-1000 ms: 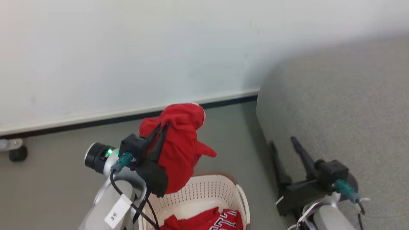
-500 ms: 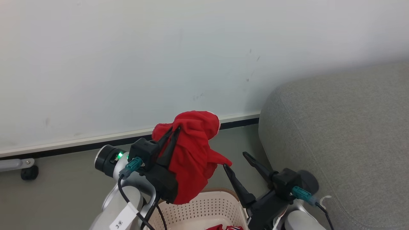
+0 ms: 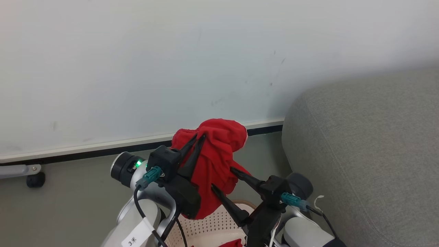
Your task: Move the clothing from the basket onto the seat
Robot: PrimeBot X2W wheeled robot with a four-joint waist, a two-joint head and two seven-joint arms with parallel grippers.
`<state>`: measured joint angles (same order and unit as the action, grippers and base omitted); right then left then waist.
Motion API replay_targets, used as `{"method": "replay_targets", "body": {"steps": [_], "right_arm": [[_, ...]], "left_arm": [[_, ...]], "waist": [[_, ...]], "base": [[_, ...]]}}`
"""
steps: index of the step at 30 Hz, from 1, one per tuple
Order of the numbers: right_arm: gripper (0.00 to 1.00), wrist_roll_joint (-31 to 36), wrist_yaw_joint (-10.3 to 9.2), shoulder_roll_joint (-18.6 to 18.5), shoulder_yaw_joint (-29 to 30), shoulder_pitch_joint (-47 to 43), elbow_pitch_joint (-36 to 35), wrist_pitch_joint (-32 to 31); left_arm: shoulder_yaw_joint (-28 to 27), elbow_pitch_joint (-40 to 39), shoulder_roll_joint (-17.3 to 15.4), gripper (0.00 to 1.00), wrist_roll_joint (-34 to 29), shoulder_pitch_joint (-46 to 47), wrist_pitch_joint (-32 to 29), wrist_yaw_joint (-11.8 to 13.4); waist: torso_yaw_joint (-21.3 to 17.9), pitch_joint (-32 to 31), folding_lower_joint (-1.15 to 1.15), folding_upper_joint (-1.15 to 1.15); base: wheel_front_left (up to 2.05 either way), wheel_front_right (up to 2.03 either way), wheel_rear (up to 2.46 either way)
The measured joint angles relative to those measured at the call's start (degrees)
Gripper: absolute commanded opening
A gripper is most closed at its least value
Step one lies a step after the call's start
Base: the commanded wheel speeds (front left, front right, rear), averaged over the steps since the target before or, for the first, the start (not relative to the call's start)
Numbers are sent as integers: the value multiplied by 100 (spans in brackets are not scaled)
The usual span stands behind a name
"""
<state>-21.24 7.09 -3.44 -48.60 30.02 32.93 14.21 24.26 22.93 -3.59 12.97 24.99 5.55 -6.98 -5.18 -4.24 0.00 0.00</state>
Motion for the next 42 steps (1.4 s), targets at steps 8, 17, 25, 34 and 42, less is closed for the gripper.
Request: {"method": "replay_targets", "body": {"steps": [8, 17, 25, 34, 42], "right_arm": [[100, -650, 0, -7, -595, 369, 278, 0], [0, -1239, 1, -8, -1191, 836, 459, 1], [0, -1610, 4, -1, -1386, 966, 636, 1], [0, -1876, 4, -5, -1037, 1074, 1103, 5], [0, -1917, 0, -233, -710, 1071, 1207, 7]], "left_arm": [[66, -256, 2, 0, 26, -72, -198, 0], [80, -389, 10, 0, 102, -73, -347, 42], [-97, -476, -58, 28, 174, -225, -445, 115], [-254, -542, -199, 100, 374, -476, -444, 188], [-214, -639, -246, 100, 402, -881, -391, 186]], "waist": [[61, 53, 0, 0], [111, 112, 0, 0], [33, 152, 0, 0], [-264, 190, 0, 0], [-534, 196, 0, 0]], "base": [[0, 0, 0], [0, 0, 0], [0, 0, 0], [0, 0, 0], [0, 0, 0]]}}
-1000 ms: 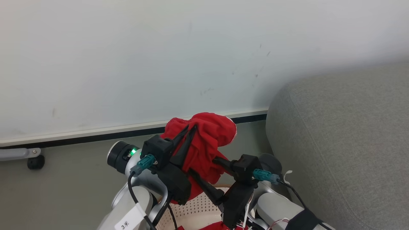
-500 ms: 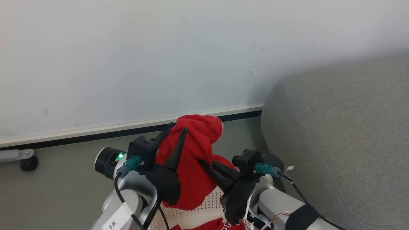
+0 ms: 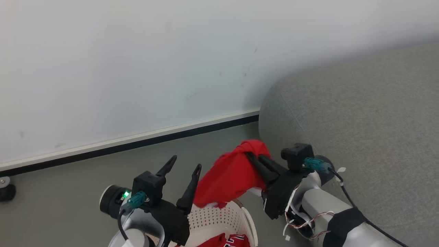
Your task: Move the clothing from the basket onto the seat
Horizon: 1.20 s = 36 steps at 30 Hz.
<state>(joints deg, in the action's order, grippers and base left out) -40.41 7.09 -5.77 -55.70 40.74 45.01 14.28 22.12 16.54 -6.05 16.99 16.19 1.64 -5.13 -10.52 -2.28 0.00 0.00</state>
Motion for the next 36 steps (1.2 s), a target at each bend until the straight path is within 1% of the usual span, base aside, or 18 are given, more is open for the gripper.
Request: {"method": "replay_targets", "body": {"steps": [4, 7, 10, 18, 27, 31, 36], "right_arm": [[0, -1, -63, -152, 183, -27, -31, 0], [0, 2, -160, -285, 281, -42, -101, 0], [0, 12, -218, -441, 364, -69, -218, 1], [0, 151, -450, -814, 559, -299, -577, 1], [0, 257, -645, -1126, 811, -566, -967, 1], [0, 275, -710, -1260, 932, -638, -1102, 1], [0, 360, -716, -1251, 1014, -595, -1161, 1]], "left_arm": [[70, -23, -19, 100, 0, -239, 43, -1], [114, -43, -24, 100, 1, -400, 77, -36], [154, -65, -22, 100, 1, -512, 107, -43], [259, -198, 42, 100, 1, -632, 259, -41], [441, -339, 113, 100, -11, -698, 349, 4], [511, -364, 157, 100, -32, -684, 349, 3], [521, -370, 154, 100, -45, -664, 350, 4]], "waist": [[-189, -2, 0, 0], [-355, -5, 0, 0], [-545, -7, 0, 0], [-1121, 5, 0, 0], [-1731, 73, 0, 0], [-1883, 169, 0, 0], [-1963, 303, 0, 0]], "base": [[0, 0, 0], [0, 0, 0], [0, 0, 0], [0, 0, 0], [0, 0, 0], [0, 0, 0], [0, 0, 0]]}}
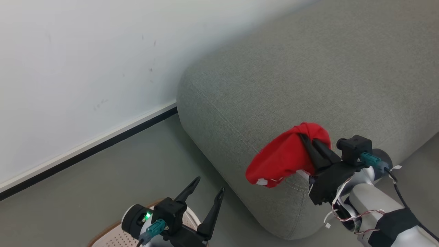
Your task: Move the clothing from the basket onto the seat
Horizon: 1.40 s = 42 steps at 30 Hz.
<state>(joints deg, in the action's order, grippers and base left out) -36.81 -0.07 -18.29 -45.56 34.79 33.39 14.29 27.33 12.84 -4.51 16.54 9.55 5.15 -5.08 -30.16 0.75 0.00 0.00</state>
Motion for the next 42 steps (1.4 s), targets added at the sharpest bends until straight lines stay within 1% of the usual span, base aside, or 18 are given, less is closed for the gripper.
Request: {"method": "replay_targets", "body": {"steps": [6, 8, 13, 18, 23, 27, 36, 38, 41, 42], "right_arm": [[0, 8, 9, -108, 253, 360, -5, 0], [0, 7, 16, -132, 366, 638, 35, 0], [0, -10, 66, -147, 683, 1358, 227, 25], [0, -126, 81, -221, 1056, 2118, 511, 26], [0, -159, 119, -450, 1314, 2924, 905, 42], [0, -252, 118, -644, 1566, 3383, 1223, 42], [0, -176, 100, -1146, 1731, 3813, 1655, 42], [0, -174, 55, -1230, 1773, 3953, 1722, 42], [0, -114, 45, -1313, 1783, 4152, 1778, 42], [0, -81, 4, -1318, 1786, 4211, 1813, 42]], "left_arm": [[48, -122, 12, 100, -15, 108, -10, 14], [47, -192, 13, 100, -19, 128, -55, 54], [-7, -379, 3, 100, -57, 394, -154, 63], [-66, -588, -91, 100, -211, 737, -278, 63], [-73, -799, -116, 100, -263, 1026, -419, 63], [-98, -976, -178, 100, -305, 1180, -509, 63], [-42, -1397, -280, 100, -422, 1444, -724, 54], [-34, -1511, -289, 100, -493, 1534, -783, 53], [-19, -1623, -310, 100, -573, 1697, -821, 51], [-19, -1670, -315, 100, -582, 1739, -845, 51]], "waist": [[25, 159, 0, 0], [59, 244, 0, 0], [172, 521, 0, 0], [328, 864, 0, 0], [529, 1234, -1, 0], [717, 1539, -1, 0], [1173, 2266, -1, -1], [1266, 2436, -1, -1], [1394, 2691, -1, -1], [1434, 2774, -1, -1]], "base": [[0, 0, 0], [0, 0, 0], [0, 0, 0], [0, 0, 0], [0, 0, 0], [0, 0, 0], [0, 0, 0], [0, 0, 0], [0, 0, 0], [0, 0, 0]]}}
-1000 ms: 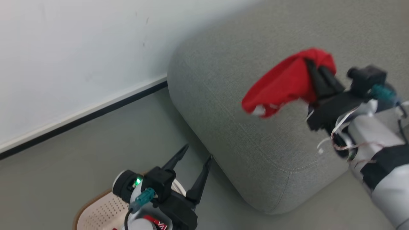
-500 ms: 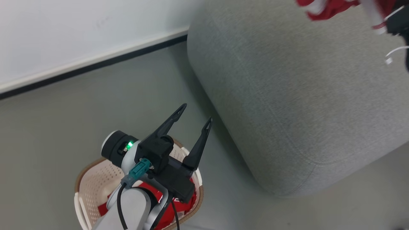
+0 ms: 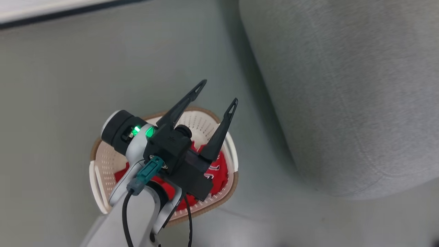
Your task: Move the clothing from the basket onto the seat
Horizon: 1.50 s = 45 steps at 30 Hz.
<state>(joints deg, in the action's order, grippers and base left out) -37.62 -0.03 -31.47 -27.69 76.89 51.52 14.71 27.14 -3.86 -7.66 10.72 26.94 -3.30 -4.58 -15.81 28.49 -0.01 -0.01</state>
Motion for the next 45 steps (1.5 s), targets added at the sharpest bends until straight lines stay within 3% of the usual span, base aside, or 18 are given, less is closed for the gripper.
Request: {"method": "replay_targets", "body": {"steps": [9, 23, 24, 26, 27, 45], "right_arm": [[0, 5, -249, 86, 110, 129, 363, 0], [0, 4, -247, 687, 11, -237, 847, 0], [16, 4, -245, 719, 10, -237, 847, 0], [58, 66, -187, 755, -38, -247, 849, 0], [100, 98, -154, 771, -53, -261, 853, 0], [100, 339, 13, 1076, -189, -987, 922, 0]], "left_arm": [[-66, -353, -157, 100, -82, 196, -118, -2], [-211, -398, -323, 100, -140, 254, -214, 2], [-213, -381, -323, 100, -140, 269, -213, 2], [-222, -348, -322, 100, -140, 315, -181, 3], [-227, -334, -319, 100, -140, 333, -162, 3], [-454, 611, -113, 100, 166, 282, 347, 60]], "waist": [[266, 697, 0, 0], [215, 1357, 1, 0], [190, 1359, 1, 0], [142, 1350, 1, 0], [120, 1336, 1, 0], [-126, 453, 2, 2]], "base": [[0, 0, 0], [0, 0, 0], [0, 0, 0], [0, 0, 0], [0, 0, 0], [0, 0, 0]]}}
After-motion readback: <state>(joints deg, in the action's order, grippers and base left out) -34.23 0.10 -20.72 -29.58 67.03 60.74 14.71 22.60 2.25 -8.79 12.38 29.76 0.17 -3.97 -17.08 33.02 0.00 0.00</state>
